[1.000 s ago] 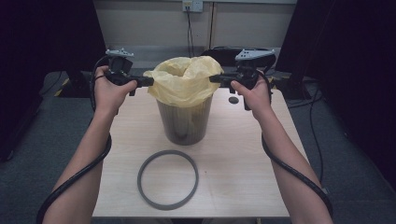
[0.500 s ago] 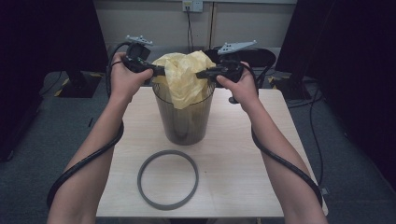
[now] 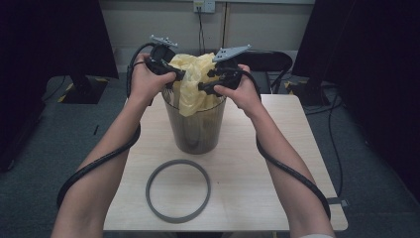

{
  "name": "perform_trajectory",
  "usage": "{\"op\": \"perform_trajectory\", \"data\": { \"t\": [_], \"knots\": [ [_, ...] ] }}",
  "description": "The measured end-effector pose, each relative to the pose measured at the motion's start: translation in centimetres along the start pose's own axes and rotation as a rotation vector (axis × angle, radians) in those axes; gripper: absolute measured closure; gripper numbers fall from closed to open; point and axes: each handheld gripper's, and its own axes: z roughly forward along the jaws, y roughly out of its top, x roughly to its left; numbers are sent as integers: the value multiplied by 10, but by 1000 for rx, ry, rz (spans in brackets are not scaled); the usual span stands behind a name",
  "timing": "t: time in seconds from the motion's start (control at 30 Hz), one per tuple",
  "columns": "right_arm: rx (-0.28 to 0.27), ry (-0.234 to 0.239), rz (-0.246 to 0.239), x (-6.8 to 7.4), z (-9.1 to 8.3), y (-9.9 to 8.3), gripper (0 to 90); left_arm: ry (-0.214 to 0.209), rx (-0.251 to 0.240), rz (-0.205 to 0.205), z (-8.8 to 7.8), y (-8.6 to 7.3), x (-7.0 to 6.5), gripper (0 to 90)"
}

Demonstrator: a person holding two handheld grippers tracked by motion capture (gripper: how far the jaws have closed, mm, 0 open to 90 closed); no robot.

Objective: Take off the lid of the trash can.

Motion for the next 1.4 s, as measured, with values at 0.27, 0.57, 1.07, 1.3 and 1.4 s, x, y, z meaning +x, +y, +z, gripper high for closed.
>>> {"op": "perform_trajectory", "data": {
  "t": [0.27,0.57,1.07,1.3,1.4],
  "knots": [
    [13,-29,-37,4,13,3,281,-104,-15,-38,-4,-1,5,900],
    [-9,5,-68,13,38,10,560,-193,-76,-67,-5,-7,9,900],
    [-15,22,89,8,27,12,865,-111,-233,-20,-29,-18,27,281],
    [-34,-43,147,2,13,9,868,-60,-126,47,-38,-30,35,189],
    [-53,-66,171,0,8,9,868,-57,-79,95,-31,-35,38,188]
  ]
}}
